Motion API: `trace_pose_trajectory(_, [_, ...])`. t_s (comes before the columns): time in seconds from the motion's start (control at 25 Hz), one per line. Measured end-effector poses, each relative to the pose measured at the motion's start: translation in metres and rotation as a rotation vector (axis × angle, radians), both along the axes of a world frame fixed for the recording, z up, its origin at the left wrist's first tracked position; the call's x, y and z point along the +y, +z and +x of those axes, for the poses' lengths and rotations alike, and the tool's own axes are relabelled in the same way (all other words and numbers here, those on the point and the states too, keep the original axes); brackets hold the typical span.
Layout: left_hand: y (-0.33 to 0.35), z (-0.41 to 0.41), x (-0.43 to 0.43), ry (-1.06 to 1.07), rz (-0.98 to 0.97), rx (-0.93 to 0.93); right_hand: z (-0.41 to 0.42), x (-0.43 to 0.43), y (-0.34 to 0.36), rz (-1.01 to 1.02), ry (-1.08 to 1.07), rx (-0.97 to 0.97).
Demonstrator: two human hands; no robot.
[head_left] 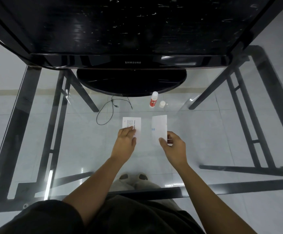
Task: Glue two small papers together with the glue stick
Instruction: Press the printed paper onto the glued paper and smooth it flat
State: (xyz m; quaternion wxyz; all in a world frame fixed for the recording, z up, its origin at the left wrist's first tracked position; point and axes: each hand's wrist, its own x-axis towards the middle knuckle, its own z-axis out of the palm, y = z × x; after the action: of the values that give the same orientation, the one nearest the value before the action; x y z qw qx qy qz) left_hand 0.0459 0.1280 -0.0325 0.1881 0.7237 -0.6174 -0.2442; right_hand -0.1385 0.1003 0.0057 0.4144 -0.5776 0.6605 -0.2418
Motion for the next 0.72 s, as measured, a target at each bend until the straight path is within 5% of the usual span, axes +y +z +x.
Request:
trace_pose_trajectory(0.24, [0.010, 0.001, -0.002, 0.062, -0.056, 0.085, 0.007, 0.005, 0.005, -0.145, 0.005, 0.043])
trace_pose_trajectory(0.36, [0.033, 0.014, -0.012, 0.243, -0.099, 0.291, 0.021, 0.004, 0.012, -0.251, 0.050, 0.053])
trace_pose_trajectory(0.56, [0.074, 0.034, -0.030, 0.307, 0.139, 0.751, 0.051, 0.004, 0.017, -0.395, 0.254, 0.162])
trace_pose_trajectory(0.72, [0.084, 0.029, -0.028, 0.381, 0.113, 0.708, 0.071, 0.009, 0.019, -0.436, 0.286, 0.160])
